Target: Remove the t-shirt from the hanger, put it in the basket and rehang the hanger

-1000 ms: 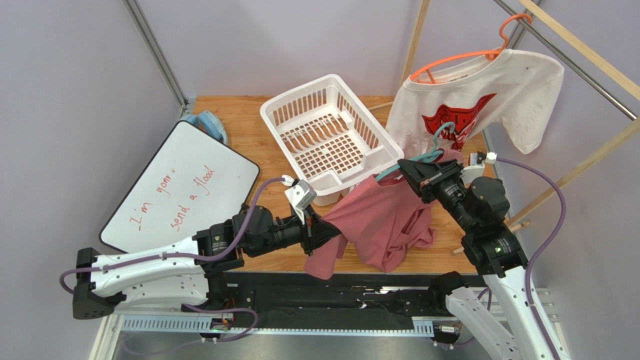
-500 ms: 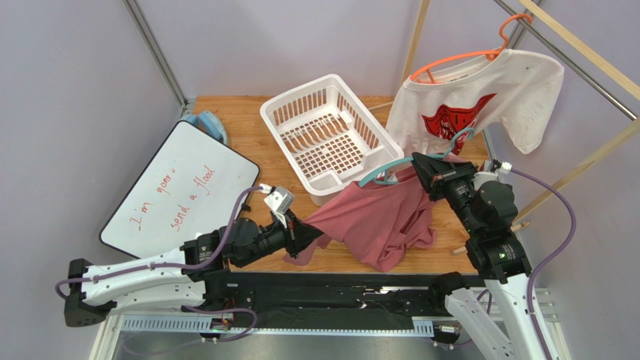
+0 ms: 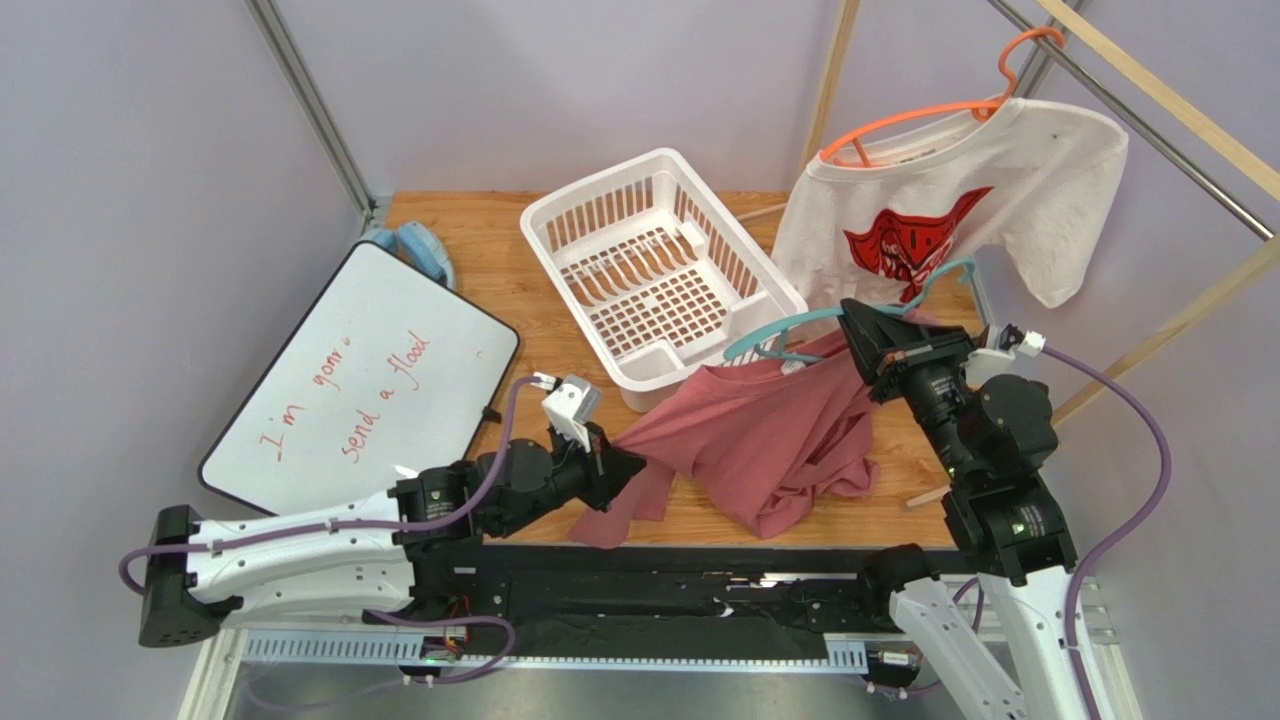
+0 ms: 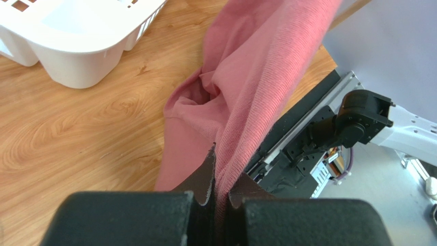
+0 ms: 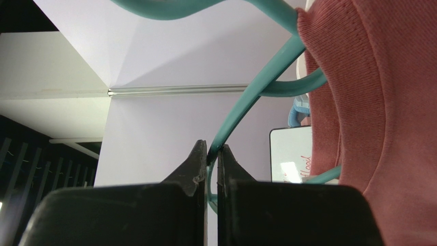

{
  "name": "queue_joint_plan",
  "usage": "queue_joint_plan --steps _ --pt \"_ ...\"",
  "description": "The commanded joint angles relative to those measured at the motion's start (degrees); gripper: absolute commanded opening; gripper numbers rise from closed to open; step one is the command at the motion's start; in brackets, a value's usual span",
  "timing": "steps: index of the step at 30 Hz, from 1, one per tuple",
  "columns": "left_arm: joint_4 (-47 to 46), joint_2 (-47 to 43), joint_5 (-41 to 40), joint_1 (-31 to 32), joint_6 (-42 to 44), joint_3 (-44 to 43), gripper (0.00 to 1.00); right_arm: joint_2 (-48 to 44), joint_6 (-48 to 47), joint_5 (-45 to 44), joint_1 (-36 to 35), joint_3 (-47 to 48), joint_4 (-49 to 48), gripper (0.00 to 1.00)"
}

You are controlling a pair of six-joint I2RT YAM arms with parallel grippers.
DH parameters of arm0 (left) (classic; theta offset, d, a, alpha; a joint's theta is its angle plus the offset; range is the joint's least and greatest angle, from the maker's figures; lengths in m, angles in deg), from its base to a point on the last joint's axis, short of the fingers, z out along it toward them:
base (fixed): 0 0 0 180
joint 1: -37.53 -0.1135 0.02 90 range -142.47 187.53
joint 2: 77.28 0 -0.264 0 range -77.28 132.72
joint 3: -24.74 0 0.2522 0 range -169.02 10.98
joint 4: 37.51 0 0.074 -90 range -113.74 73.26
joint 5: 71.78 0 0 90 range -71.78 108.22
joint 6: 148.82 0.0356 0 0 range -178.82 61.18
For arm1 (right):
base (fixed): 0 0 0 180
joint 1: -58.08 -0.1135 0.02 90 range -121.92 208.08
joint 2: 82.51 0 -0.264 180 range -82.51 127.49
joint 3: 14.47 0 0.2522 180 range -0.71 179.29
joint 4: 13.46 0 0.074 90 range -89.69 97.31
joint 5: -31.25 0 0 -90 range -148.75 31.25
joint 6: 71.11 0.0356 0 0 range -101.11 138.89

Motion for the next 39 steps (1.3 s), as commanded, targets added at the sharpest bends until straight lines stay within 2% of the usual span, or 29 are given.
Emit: queue_joint_plan --steps 1,5,9,13,18,21,28,34,39 --pt "-0.08 5.96 2.01 -3.52 0.11 -8.79 0.00 0.85 1.29 5.54 0.64 2.06 -6.41 0.00" --pt "-2.61 16.14 10.54 -8.97 0.99 -15.23 0.00 2.08 8.05 13.02 0.64 -0.58 -11.16 0.00" --pt "-7.71 23.98 16.43 -10.30 2.92 -20.76 0.00 2.61 11.05 18.03 0.55 -0.06 -12.66 0.00" --pt "-8.94 32.15 19.68 -10.91 3.98 -28.23 0.00 1.47 12.63 17.95 0.64 1.00 -10.11 0.00" --pt "-13.95 37.35 26.88 -11.00 3.10 -32.28 0.00 1.46 18.25 20.75 0.55 -0.58 -11.51 0.00" --pt "-14.57 40.42 28.56 -11.00 2.14 -34.74 0.00 1.73 19.93 20.76 0.64 0.55 -13.19 0.00" --pt "-13.96 46.75 31.38 -12.85 -1.10 -36.07 0.00 2.43 15.81 20.42 0.55 6.00 -10.83 0.00" --pt "-18.17 46.59 34.10 -14.08 -5.24 -28.79 0.00 1.03 1.41 13.13 0.64 11.02 -0.81 0.00" --pt "-21.77 45.53 36.91 -14.08 -7.44 -22.98 0.00 -0.12 -9.30 7.94 0.55 10.41 1.66 0.00"
